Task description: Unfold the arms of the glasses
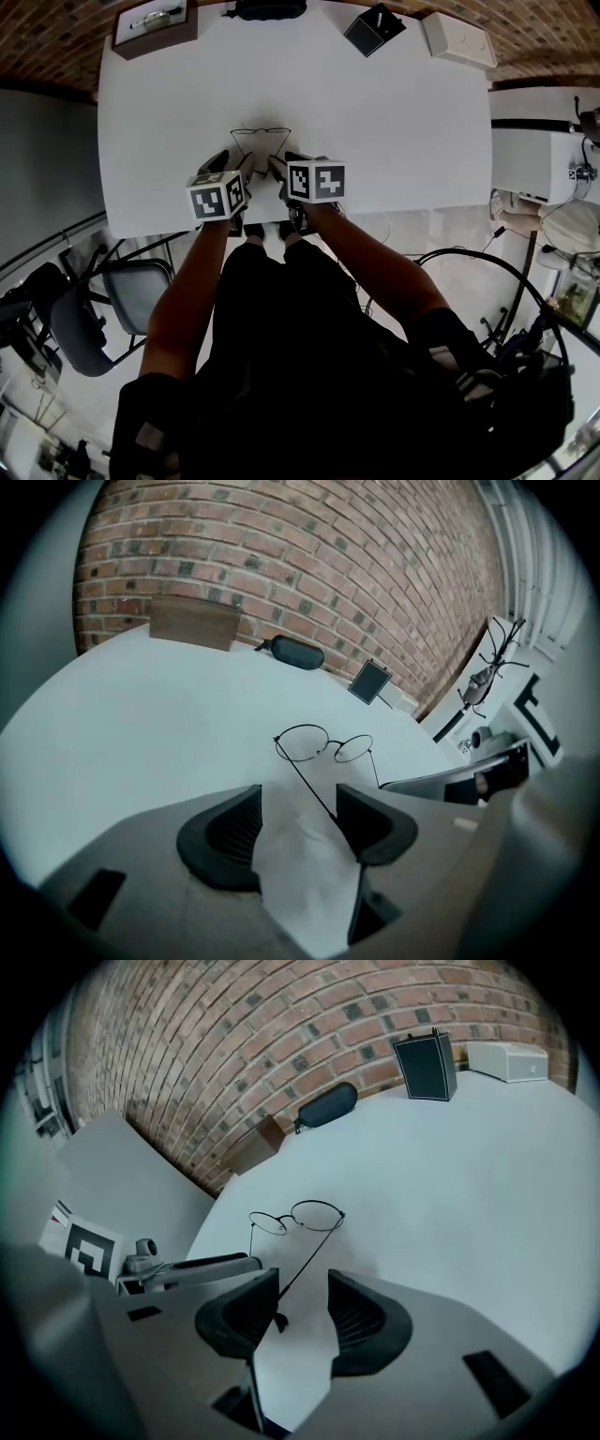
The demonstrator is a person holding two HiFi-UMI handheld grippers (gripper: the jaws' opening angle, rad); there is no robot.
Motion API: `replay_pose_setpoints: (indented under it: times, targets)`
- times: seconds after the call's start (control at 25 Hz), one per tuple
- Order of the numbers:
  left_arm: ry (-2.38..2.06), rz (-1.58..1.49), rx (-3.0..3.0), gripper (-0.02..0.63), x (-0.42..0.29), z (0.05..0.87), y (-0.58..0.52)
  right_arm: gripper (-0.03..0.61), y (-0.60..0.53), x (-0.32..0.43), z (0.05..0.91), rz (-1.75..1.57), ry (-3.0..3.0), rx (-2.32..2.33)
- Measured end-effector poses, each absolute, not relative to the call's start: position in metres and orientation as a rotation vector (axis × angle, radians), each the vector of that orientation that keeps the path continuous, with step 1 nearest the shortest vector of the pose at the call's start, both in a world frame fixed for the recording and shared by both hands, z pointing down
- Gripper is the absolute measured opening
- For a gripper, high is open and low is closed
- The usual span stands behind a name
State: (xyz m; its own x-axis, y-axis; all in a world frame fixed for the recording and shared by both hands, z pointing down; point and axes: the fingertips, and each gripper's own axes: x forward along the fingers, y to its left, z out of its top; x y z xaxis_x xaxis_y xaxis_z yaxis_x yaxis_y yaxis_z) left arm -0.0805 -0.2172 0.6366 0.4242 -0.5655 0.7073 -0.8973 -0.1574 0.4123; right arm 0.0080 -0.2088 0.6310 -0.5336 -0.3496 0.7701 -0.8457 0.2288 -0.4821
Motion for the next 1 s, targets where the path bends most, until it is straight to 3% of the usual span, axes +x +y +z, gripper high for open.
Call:
replay_pose_setpoints:
  times: [1.0]
  targets:
    - [-1.228, 0.722, 2.071, 0.226, -0.095, 0.63, -0.232, 0.146, -0.229, 0.04, 0.62, 0.815, -2.113, 0.995]
